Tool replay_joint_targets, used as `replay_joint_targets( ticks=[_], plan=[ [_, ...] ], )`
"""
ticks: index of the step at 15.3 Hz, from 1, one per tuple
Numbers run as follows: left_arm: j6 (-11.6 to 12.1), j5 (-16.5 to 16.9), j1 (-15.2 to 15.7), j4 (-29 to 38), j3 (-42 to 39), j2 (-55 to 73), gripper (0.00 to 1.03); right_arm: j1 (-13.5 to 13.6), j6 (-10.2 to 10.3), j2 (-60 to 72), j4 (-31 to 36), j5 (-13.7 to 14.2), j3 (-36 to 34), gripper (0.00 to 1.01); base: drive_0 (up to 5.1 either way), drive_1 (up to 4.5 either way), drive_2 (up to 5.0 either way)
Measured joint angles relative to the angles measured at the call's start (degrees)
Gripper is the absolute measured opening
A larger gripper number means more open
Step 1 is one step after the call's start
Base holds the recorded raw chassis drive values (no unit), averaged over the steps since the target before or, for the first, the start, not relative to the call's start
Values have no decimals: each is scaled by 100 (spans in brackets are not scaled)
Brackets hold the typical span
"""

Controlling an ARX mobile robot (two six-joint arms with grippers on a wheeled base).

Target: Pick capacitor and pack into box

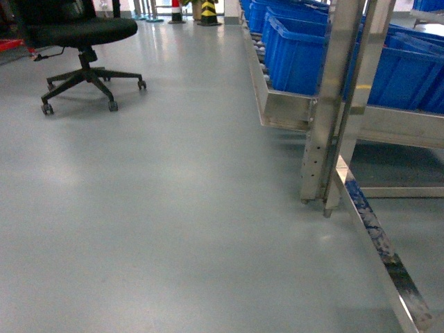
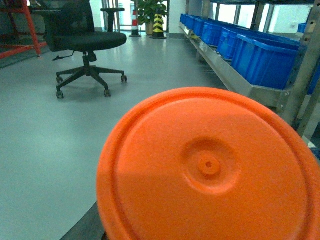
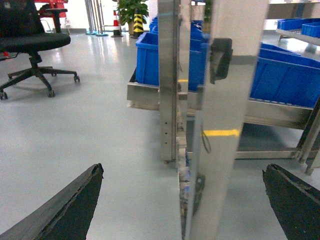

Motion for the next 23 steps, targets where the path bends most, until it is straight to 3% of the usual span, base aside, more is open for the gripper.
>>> replay_joint_targets(
  ticks=[23],
  plan=[
    [2,2,0,9,0,0,44,0,0,0,0,0,0,98,-496,249,249]
  ],
)
